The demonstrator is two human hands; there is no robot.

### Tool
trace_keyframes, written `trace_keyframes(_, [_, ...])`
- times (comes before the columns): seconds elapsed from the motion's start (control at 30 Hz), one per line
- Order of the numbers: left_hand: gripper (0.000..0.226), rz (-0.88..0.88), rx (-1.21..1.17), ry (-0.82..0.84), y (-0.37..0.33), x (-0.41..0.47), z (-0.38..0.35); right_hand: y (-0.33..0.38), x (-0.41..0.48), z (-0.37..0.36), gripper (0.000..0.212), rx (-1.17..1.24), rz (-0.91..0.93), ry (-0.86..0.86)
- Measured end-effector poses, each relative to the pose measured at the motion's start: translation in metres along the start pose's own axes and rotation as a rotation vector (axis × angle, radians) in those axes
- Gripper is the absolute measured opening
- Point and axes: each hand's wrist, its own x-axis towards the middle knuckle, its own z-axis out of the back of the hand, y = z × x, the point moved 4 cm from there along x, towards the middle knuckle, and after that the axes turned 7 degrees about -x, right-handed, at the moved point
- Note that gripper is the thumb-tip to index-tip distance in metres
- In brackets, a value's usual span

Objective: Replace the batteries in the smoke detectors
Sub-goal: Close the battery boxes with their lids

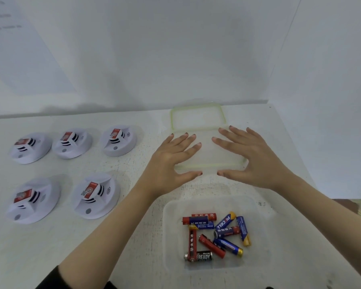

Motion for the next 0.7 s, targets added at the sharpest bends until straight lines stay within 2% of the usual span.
trace_keyframes(0.1, [0.068,0.067,-0.083,0.099,0.001,0.004,0.006,-0.001,0.004,0.01,0.055,0.075,-0.022,0.042])
trace_keyframes(0.2, [0.066,0.058,-0.117,0.259,0.002,0.012,0.015,-0.001,0.013,0.02,0.034,0.232,-0.071,0.102])
trace_keyframes(0.27, [0.07,0.045,-0.078,0.298,0.003,0.017,0.02,-0.001,0.016,0.024,0.043,0.368,-0.099,0.198])
trace_keyframes(0.33, [0.073,0.056,-0.011,0.19,0.005,0.02,0.026,0.002,0.013,0.025,0.054,0.402,-0.069,0.292])
trace_keyframes(0.43, [0.072,0.033,0.104,-0.063,0.01,0.017,0.031,0.006,0.003,0.016,0.063,0.293,0.012,0.392])
trace_keyframes(0.47, [0.072,0.044,0.082,-0.111,0.01,0.015,0.031,0.007,0.001,0.012,0.068,0.259,0.021,0.39])
trace_keyframes(0.53, [0.065,0.158,-0.109,-0.119,0.013,0.012,0.033,0.009,0.0,0.009,0.073,0.216,0.025,0.346])
trace_keyframes(0.6, [0.041,0.318,-0.38,-0.028,0.013,0.007,0.034,0.011,0.001,0.007,0.073,0.206,0.033,0.316])
trace_keyframes(0.63, [0.041,0.361,-0.453,0.057,0.012,0.005,0.033,0.012,0.001,0.006,0.074,0.203,0.035,0.314])
trace_keyframes(0.7, [0.077,0.371,-0.439,0.24,0.01,-0.001,0.031,0.012,0.003,0.007,0.074,0.198,0.032,0.323])
